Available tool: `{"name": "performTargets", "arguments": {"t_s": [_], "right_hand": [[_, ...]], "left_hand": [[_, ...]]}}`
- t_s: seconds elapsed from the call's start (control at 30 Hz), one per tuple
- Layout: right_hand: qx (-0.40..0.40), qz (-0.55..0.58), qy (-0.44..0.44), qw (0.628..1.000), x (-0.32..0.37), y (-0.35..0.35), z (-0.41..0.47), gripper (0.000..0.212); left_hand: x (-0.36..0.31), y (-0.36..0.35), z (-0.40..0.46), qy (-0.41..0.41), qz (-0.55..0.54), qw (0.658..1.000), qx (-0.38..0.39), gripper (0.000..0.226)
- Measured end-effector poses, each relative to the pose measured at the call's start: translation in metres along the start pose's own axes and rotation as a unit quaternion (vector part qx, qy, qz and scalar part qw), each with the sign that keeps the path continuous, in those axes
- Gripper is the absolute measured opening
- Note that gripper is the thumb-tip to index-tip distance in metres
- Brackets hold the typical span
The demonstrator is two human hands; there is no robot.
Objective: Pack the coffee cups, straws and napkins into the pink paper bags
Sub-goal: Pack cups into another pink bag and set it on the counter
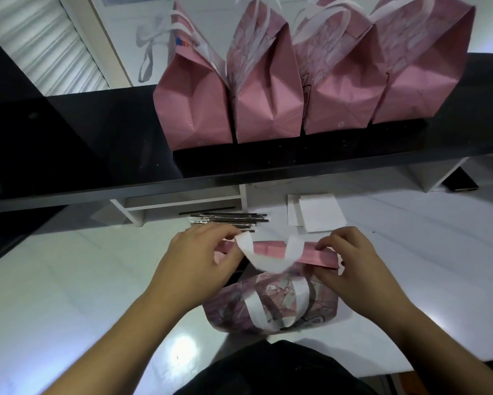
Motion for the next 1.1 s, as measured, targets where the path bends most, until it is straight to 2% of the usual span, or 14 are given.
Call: {"name": "performTargets", "arguments": {"t_s": [0.13,0.23,0.37,0.53,0.7,0.83,0.9,0.97,1.1], "right_hand": [[0.002,-0.015,0.025,1.000,0.003,0.000,0.003,0.031],[-0.003,-0.023,0.046,0.999,0.005,0.000,0.005,0.031],[-0.008,-0.041,0.077,0.996,0.008,0.001,0.007,0.029],[-0.016,-0.054,0.157,0.986,0.024,0.008,0.008,0.030],[-0.030,-0.064,0.238,0.969,0.035,0.009,0.002,0.027],[-0.031,-0.077,0.244,0.966,0.030,0.004,-0.002,0.024],[-0.030,-0.080,0.254,0.963,0.030,0.001,-0.005,0.018],[-0.028,-0.076,0.266,0.961,0.029,-0.001,-0.007,0.012],[-0.022,-0.068,0.271,0.960,0.028,0.000,-0.008,0.016]], "left_hand": [[0.022,-0.008,-0.028,-0.031,0.026,0.992,0.116,0.083],[0.036,-0.009,-0.035,-0.038,0.018,0.991,0.131,0.090],[0.045,-0.010,-0.031,-0.031,-0.010,0.995,0.092,0.079],[0.043,-0.014,-0.025,-0.038,-0.051,0.997,0.047,0.047],[0.039,-0.018,-0.027,-0.070,-0.067,0.995,-0.004,0.045],[0.038,-0.018,-0.029,-0.105,-0.050,0.992,-0.047,0.046],[0.039,-0.021,-0.030,-0.114,-0.042,0.992,-0.038,0.044],[0.040,-0.023,-0.031,-0.122,-0.035,0.992,-0.019,0.028],[0.040,-0.024,-0.031,-0.126,-0.009,0.992,0.000,0.012]]}}
Point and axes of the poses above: each hand's wrist, its own z-axis towards the middle knuckle, its own y-axis out of the back of the hand, x = y × z, the point moved 10 cm from there along z, towards the middle knuckle, and after that the axes turned 12 degrees about -x, right-handed, at the moved point
